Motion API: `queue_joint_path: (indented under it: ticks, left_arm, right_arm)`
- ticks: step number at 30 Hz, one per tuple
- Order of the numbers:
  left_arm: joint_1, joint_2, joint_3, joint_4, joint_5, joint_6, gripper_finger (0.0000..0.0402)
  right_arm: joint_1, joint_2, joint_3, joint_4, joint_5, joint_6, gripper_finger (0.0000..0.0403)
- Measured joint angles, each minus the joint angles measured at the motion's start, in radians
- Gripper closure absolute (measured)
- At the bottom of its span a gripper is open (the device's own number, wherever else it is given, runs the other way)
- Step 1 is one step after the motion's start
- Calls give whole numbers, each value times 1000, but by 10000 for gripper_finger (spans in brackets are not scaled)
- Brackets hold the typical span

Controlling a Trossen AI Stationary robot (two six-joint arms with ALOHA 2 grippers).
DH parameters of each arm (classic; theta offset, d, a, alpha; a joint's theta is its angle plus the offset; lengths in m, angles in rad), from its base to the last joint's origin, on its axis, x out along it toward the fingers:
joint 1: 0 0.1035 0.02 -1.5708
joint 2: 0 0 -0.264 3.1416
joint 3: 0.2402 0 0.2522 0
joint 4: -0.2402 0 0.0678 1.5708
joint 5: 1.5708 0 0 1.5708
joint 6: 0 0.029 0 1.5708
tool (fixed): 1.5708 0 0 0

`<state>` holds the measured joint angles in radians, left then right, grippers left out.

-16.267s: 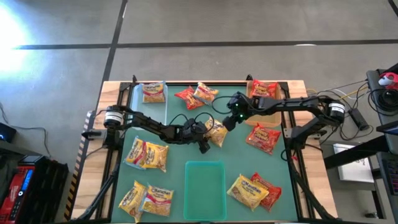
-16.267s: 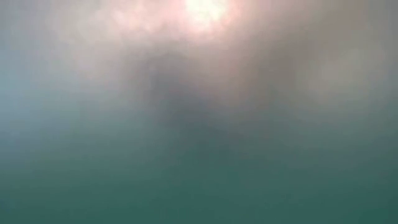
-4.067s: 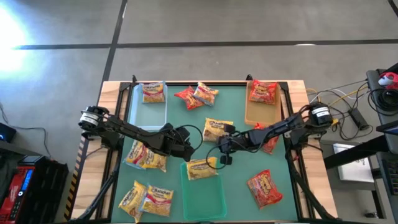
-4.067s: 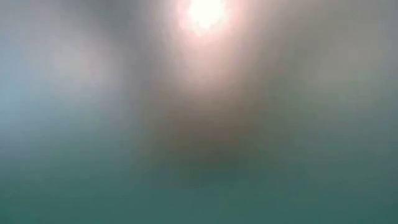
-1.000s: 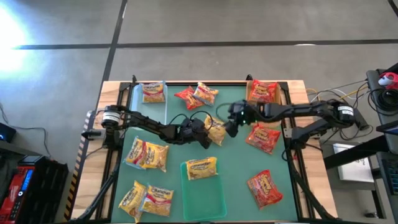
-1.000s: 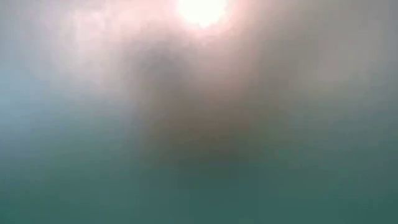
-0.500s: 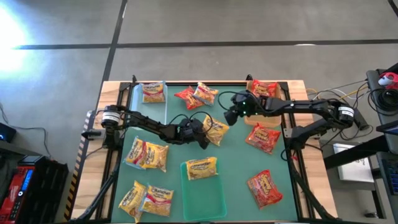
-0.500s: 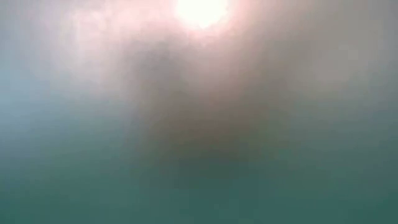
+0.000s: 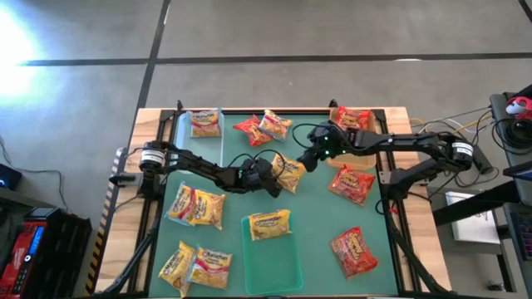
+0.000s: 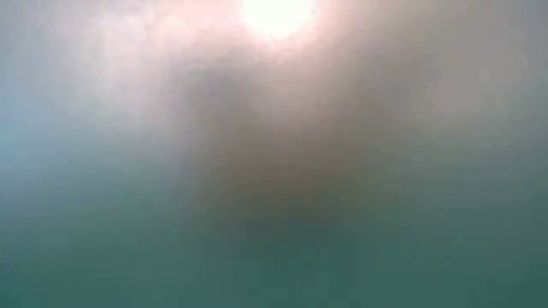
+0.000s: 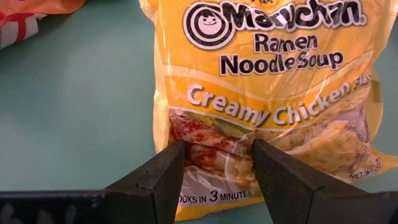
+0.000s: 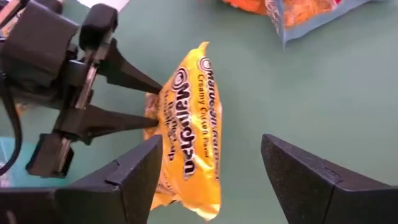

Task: Sort Maruchan noodles
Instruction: Put the right yellow noodle pack into the green bin

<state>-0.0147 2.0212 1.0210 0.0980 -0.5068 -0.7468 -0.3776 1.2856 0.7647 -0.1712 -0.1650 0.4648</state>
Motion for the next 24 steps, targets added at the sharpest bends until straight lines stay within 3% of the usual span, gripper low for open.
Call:
queue_joint_path:
  ticks: [4, 8, 18, 24]
  left_arm:
    - [0, 1, -1, 5, 1, 2, 228]
    - [0, 1, -2, 6, 5, 4, 228]
    - [0, 1, -2, 9, 13, 12, 228]
    - [1, 2, -2, 20, 21, 23, 228]
  right_arm:
    - [0, 48, 0, 23, -3, 0, 120]
    - [0, 127, 0, 102, -82, 0, 111]
    - [-6, 229, 0, 185, -137, -12, 110]
    - [-7, 276, 0, 247, -232, -4, 111]
